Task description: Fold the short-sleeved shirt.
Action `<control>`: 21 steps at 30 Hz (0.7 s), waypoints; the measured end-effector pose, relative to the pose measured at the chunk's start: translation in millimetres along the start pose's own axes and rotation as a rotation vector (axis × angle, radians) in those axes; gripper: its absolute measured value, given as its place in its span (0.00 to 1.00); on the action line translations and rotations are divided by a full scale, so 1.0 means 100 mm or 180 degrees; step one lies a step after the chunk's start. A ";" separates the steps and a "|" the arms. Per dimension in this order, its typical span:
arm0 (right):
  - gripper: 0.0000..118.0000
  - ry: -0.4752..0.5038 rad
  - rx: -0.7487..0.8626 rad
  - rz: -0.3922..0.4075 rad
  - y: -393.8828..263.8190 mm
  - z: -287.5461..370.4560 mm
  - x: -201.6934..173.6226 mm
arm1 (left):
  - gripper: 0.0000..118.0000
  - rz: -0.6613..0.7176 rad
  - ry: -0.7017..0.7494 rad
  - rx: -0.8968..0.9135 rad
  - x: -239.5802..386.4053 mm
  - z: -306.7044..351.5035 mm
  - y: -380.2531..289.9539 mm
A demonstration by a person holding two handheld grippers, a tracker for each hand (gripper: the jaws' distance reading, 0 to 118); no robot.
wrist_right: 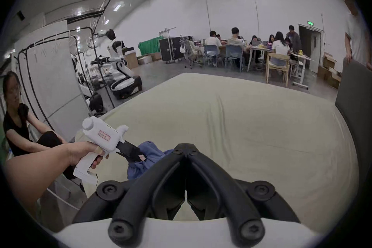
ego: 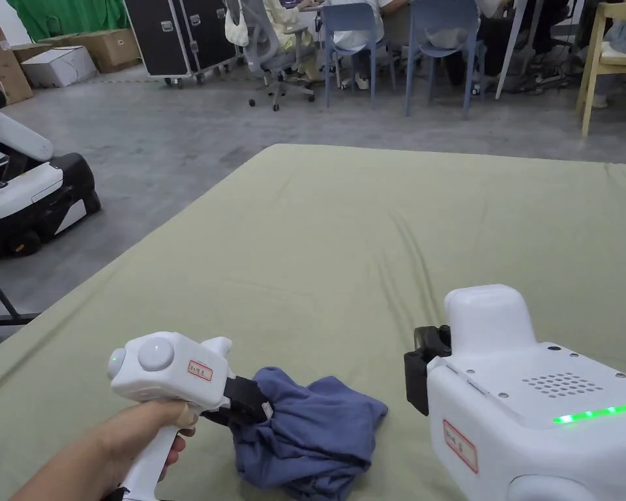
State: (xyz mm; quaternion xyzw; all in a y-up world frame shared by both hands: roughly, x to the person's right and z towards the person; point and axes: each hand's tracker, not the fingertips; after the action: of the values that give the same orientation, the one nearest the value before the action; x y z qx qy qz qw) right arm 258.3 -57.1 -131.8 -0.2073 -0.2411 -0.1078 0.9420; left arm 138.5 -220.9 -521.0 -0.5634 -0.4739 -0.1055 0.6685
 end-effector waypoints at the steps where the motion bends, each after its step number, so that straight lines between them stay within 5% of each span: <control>1: 0.02 -0.0018 0.0022 0.0040 0.01 -0.01 -0.08 | 0.26 -0.0010 0.0027 0.0010 -0.04 0.03 0.01; 13: 0.02 0.0247 0.0008 0.0220 0.01 -0.03 -0.49 | 0.27 0.0272 0.0169 0.0080 -0.47 0.14 -0.17; 14: 0.02 0.0254 -0.0011 0.0196 0.00 -0.03 -0.46 | 0.31 0.0300 0.0155 0.0091 -0.47 0.13 -0.17; 15: 0.02 0.0238 -0.0022 0.0176 0.00 -0.03 -0.44 | 0.47 0.0329 0.0163 0.0088 -0.47 0.12 -0.16; 16: 0.02 0.0215 -0.0019 0.0172 -0.01 -0.03 -0.43 | 0.85 0.0384 0.0282 0.0122 -0.47 0.11 -0.15; 17: 0.02 0.0193 -0.0023 0.0173 0.00 -0.03 -0.41 | 1.00 0.0383 0.0471 0.0136 -0.46 0.12 -0.14; 21: 0.02 0.0176 -0.0015 0.0182 0.02 0.00 -0.35 | 1.00 0.0393 0.0676 0.0514 -0.46 0.24 -0.21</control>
State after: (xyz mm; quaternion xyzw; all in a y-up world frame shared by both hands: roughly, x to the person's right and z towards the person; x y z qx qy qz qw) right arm 228.7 -51.4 -150.3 -0.2133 -0.2088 -0.0872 0.9504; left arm 87.5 -226.3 -543.8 -0.5215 -0.3718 -0.0847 0.7633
